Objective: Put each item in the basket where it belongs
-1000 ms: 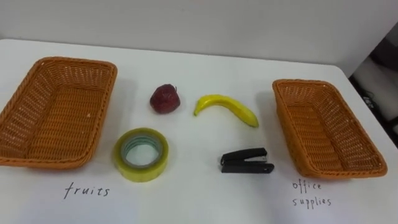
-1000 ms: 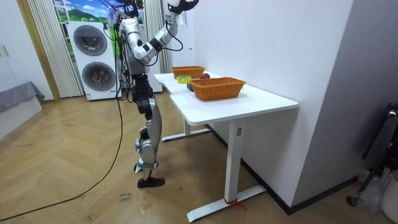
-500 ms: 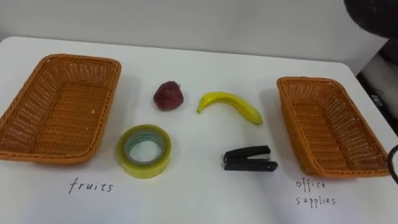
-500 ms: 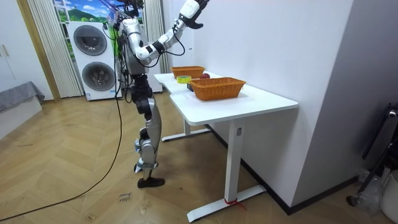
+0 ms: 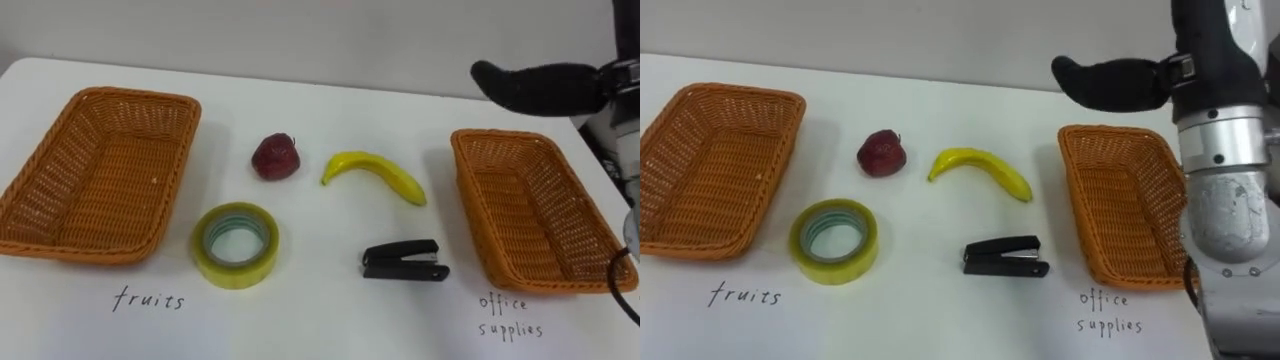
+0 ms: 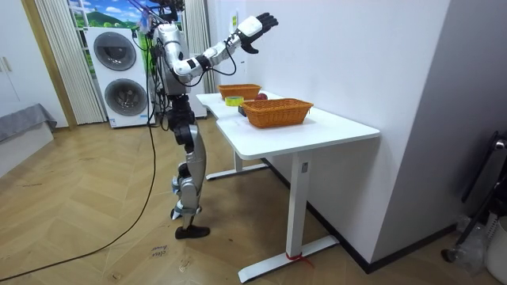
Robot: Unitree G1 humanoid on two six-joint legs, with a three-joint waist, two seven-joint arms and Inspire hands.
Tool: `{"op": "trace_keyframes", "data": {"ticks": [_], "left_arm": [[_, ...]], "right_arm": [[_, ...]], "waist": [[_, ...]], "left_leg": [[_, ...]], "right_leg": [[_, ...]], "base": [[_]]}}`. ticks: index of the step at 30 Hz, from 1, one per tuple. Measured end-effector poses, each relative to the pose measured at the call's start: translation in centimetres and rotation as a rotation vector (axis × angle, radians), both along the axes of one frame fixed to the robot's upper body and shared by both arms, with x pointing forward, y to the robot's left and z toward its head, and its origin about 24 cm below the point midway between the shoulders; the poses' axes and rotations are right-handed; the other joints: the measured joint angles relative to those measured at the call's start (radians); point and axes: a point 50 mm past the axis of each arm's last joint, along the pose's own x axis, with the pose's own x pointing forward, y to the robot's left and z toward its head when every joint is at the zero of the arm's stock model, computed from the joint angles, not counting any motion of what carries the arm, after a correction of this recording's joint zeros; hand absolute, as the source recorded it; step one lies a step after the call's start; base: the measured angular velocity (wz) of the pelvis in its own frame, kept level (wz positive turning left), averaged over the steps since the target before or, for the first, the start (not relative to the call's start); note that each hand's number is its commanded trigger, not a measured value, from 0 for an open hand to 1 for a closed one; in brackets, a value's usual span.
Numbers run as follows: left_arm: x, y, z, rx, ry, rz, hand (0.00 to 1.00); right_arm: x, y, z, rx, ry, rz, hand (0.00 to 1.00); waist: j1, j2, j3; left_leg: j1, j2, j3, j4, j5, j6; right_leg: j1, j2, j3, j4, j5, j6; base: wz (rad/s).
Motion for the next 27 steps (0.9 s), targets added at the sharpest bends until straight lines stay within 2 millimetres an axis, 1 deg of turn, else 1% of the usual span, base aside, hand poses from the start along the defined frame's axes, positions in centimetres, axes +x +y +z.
{"op": "trace_keyframes", "data": {"ticks": [4,5,6,8,10,11,14,18,22,23,27], "left_arm": [[0.0,0.1,0.0,0.003,0.004,-0.003,0.00],[0.0,0.1,0.1,0.005,0.008,-0.014,0.00],[0.2,0.2,0.1,0.006,0.008,-0.026,0.00],[0.3,0.3,0.1,0.008,0.005,-0.028,0.00],[0.6,0.3,0.1,0.009,-0.003,-0.034,0.00],[0.7,0.3,0.2,0.011,-0.008,-0.042,0.00],[1.2,0.3,0.3,0.016,-0.026,-0.056,0.00],[1.9,0.4,0.4,0.020,-0.049,-0.063,0.00],[1.9,0.4,0.4,0.007,-0.043,-0.068,0.00],[1.9,0.3,0.4,-0.001,-0.040,-0.069,0.00],[1.9,0.3,0.4,-0.021,-0.036,-0.072,0.00]], "right_arm": [[0.4,0.1,-1.0,-0.020,0.080,0.021,0.00],[0.6,0.4,-1.4,-0.030,0.107,0.037,0.00],[0.7,0.4,-1.8,-0.038,0.137,0.048,0.00],[0.9,0.5,-2.2,-0.056,0.171,0.055,0.00],[0.9,0.5,-2.4,-0.086,0.187,0.058,0.00],[1.0,0.5,-2.6,-0.102,0.203,0.060,0.00],[1.1,0.8,-3.3,-0.144,0.263,0.077,0.00],[1.1,0.9,-3.5,-0.197,0.300,0.097,0.00],[1.1,1.1,-3.8,-0.229,0.346,0.138,0.00],[1.1,1.1,-3.9,-0.236,0.366,0.151,0.00],[1.0,1.6,-5.0,-0.262,0.452,0.190,0.00]], "waist": [[0.010,-0.003,0.0016],[0.010,-0.004,0.0028],[0.010,-0.006,0.0058],[0.010,-0.009,0.0079],[0.012,-0.010,0.0083],[0.015,-0.010,0.0107],[0.020,-0.011,0.0119],[0.038,-0.011,0.0121],[0.037,-0.009,0.0133],[0.037,-0.007,0.0147],[0.038,-0.007,0.0150]], "left_leg": [[0.000,0.000,-0.002,0.004,0.000,0.000],[-0.002,0.000,-0.006,0.003,0.000,0.000],[-0.002,0.001,-0.008,0.002,0.000,0.000],[-0.006,0.001,-0.010,0.004,0.000,0.000],[-0.016,0.000,-0.011,0.008,0.000,0.000],[-0.018,0.000,-0.011,0.009,0.000,0.000],[-0.020,0.001,-0.011,0.008,0.000,0.000],[-0.026,0.001,-0.009,0.009,0.000,0.000],[-0.024,0.000,-0.013,0.009,0.001,0.000],[-0.022,0.000,-0.014,0.009,0.001,0.000],[-0.019,0.001,-0.013,0.003,0.001,0.000]], "right_leg": [[0.002,0.000,0.000,0.000,0.003,-0.001],[0.004,0.000,-0.003,0.000,0.004,-0.001],[0.006,0.000,-0.007,0.000,0.006,-0.002],[0.004,-0.001,-0.010,0.000,0.007,-0.003],[-0.003,-0.001,-0.010,0.001,0.008,-0.003],[-0.004,-0.001,-0.009,0.000,0.009,-0.003],[-0.007,0.000,-0.009,0.000,0.009,-0.003],[-0.016,0.006,-0.006,0.001,0.009,-0.003],[-0.007,0.004,-0.009,-0.013,0.011,-0.001],[0.000,0.004,-0.009,-0.022,0.013,0.000],[0.004,0.004,-0.010,-0.030,0.013,0.000]], "base": [[0.00],[0.06],[0.06],[0.06],[0.02],[0.00],[0.00],[-0.01],[0.01],[0.05],[0.01]]}}
